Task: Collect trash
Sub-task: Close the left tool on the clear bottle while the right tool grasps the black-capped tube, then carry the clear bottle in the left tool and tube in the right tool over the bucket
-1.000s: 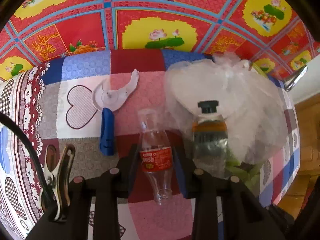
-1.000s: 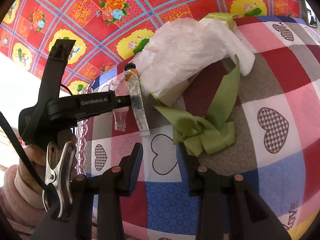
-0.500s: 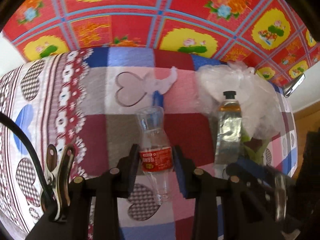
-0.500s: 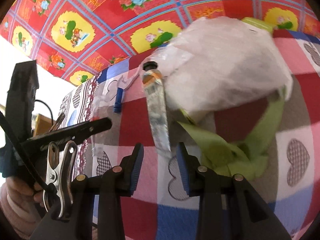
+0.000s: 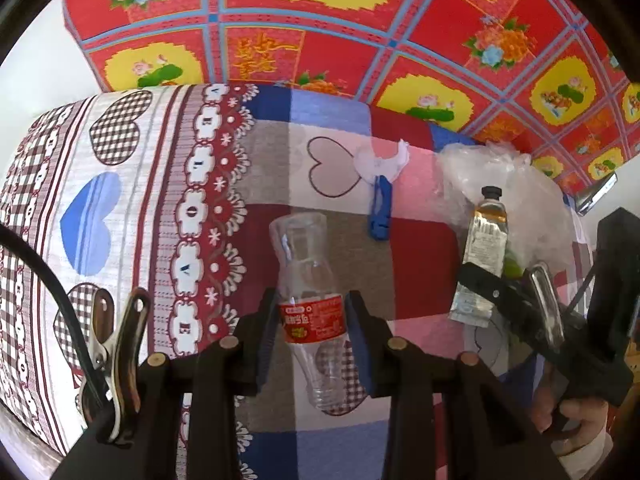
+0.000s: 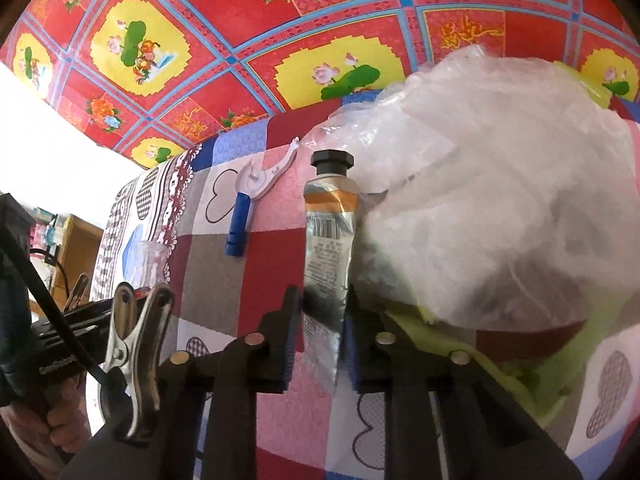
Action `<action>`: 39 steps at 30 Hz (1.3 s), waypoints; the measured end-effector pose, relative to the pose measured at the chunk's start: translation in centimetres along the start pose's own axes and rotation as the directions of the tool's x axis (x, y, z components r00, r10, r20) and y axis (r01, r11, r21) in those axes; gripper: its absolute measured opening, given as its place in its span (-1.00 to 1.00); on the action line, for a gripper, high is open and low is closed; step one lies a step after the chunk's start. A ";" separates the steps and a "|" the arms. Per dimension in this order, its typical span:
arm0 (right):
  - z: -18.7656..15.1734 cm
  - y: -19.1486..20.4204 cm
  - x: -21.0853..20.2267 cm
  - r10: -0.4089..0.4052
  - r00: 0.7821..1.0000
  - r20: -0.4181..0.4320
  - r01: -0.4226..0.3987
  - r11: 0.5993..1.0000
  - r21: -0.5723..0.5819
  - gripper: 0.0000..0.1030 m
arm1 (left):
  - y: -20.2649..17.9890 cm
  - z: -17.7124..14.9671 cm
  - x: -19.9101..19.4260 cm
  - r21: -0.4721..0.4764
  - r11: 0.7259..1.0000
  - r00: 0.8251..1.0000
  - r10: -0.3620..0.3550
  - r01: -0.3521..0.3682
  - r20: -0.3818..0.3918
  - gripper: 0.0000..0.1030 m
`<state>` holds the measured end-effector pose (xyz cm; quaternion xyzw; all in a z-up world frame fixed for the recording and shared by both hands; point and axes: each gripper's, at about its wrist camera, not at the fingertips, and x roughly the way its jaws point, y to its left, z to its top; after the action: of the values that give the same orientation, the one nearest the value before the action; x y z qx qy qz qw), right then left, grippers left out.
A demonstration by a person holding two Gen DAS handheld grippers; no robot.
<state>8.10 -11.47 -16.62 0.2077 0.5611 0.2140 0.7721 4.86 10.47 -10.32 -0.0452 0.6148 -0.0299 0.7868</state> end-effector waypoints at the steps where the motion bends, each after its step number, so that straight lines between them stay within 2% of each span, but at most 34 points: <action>1: 0.0 0.1 0.0 0.001 1.000 0.002 -0.001 1.000 -0.003 -0.76 | 0.2 0.0 -0.1 -0.004 1.000 1.000 0.001 -0.001 0.003 -0.32; 2: 0.0 0.3 0.0 0.002 1.000 0.005 -0.002 1.000 -0.008 -0.90 | 0.3 -0.1 -0.1 -0.007 1.000 1.000 0.002 -0.002 0.006 -0.32; 3: 0.0 0.5 0.1 -0.002 1.000 0.008 0.002 1.000 -0.014 -0.93 | 0.4 -0.2 -0.3 -0.009 1.000 1.000 0.002 -0.002 0.008 -0.32; 6: -0.1 0.9 -0.2 -0.007 1.000 0.023 0.008 0.999 -0.035 -0.94 | 1.0 -0.5 -1.0 -0.015 1.000 1.000 0.007 -0.007 0.016 -0.32; 11: -0.7 1.8 -0.9 0.033 0.999 0.030 -0.032 0.999 -0.043 -0.94 | 1.8 -0.8 -1.9 -0.031 0.999 0.999 0.017 -0.016 0.031 -0.32; 18: -1.8 3.9 -1.7 0.088 0.996 0.026 -0.086 0.993 -0.078 -0.94 | 2.9 -1.7 -3.1 -0.057 0.998 0.998 0.025 -0.022 0.055 -0.32; 25: -2.8 6.4 -2.1 0.103 0.995 0.010 -0.102 0.987 -0.122 -0.94 | 4.4 -2.4 -4.5 -0.070 0.997 0.997 0.026 -0.020 0.074 -0.32; 39: -5.0 14.3 -2.1 0.111 0.994 0.017 -0.107 0.982 -0.154 -0.94 | 10.5 -2.4 -8.0 -0.047 0.999 0.994 0.030 -0.025 0.108 -0.32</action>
<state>1.38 -0.52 -8.36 0.1810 0.5209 0.2959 0.7800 0.50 21.64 -4.36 -0.0561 0.5723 -0.0027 0.8181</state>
